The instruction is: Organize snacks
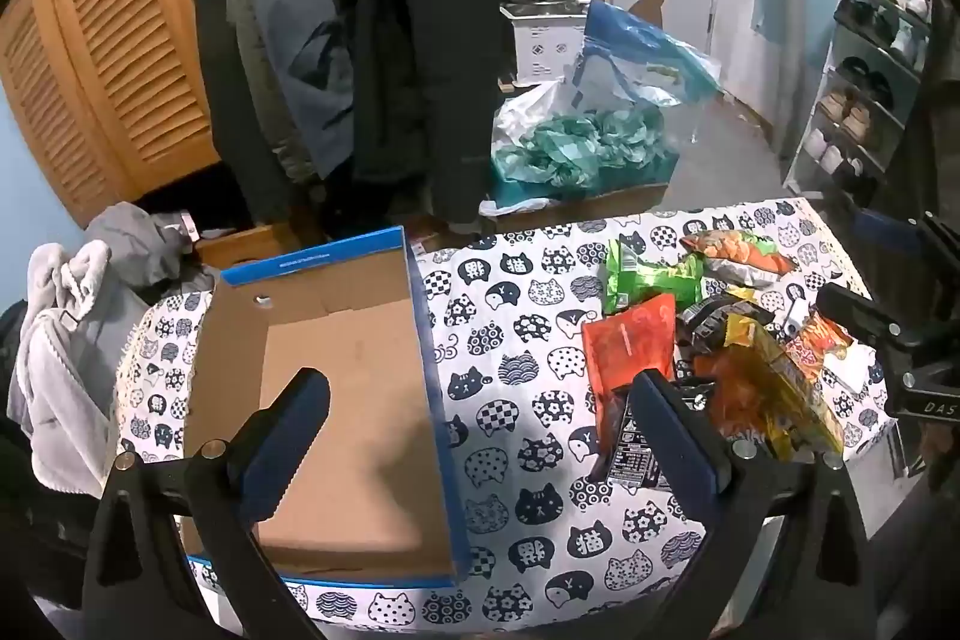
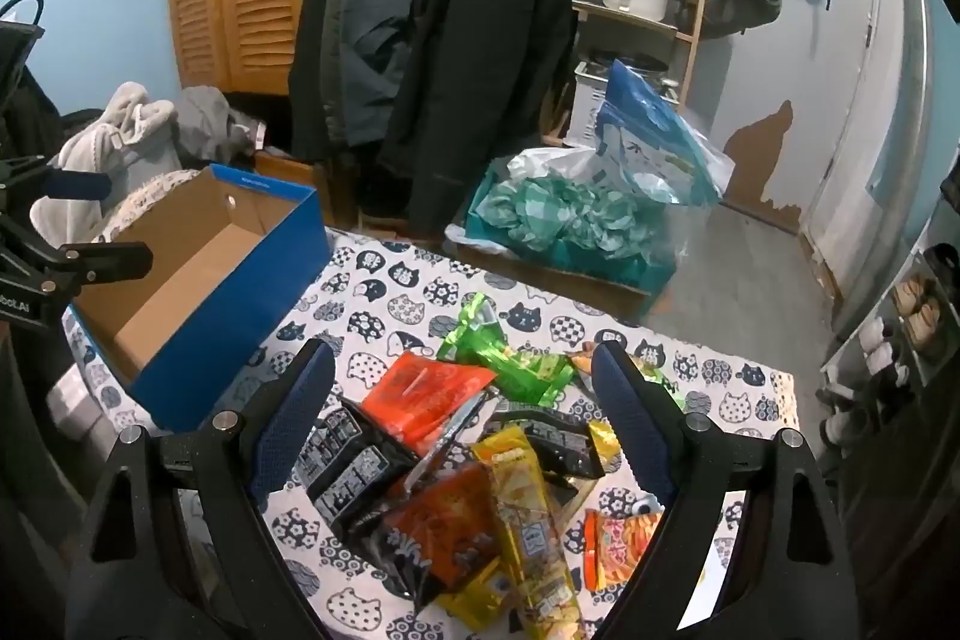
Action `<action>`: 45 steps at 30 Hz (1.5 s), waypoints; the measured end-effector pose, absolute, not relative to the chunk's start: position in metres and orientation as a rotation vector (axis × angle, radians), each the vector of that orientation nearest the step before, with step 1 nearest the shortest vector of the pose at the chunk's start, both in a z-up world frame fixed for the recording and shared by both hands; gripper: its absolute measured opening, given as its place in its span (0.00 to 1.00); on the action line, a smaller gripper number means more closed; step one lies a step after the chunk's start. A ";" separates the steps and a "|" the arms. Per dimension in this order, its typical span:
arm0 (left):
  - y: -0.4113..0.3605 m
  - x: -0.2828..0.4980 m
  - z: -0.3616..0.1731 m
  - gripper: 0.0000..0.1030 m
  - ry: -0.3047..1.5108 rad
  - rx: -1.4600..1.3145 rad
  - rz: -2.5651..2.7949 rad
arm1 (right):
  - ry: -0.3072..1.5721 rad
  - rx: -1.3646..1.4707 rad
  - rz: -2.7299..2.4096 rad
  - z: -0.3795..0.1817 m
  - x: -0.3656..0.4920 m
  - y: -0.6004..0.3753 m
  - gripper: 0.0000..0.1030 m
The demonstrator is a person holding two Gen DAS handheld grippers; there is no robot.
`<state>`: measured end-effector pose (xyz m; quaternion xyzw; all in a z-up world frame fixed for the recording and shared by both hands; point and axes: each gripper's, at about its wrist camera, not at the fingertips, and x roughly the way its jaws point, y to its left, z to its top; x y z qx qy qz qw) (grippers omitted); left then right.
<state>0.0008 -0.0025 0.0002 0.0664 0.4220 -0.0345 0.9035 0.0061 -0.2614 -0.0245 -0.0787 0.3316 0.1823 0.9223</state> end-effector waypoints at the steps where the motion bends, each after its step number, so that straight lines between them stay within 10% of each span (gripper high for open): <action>1: -0.003 0.001 0.000 0.98 0.870 0.139 -0.072 | 0.679 -0.163 0.376 -0.025 0.006 -0.259 0.84; 45: -0.006 -0.001 -0.003 0.98 0.881 0.140 -0.084 | 0.683 -0.174 0.388 -0.031 0.001 -0.248 0.83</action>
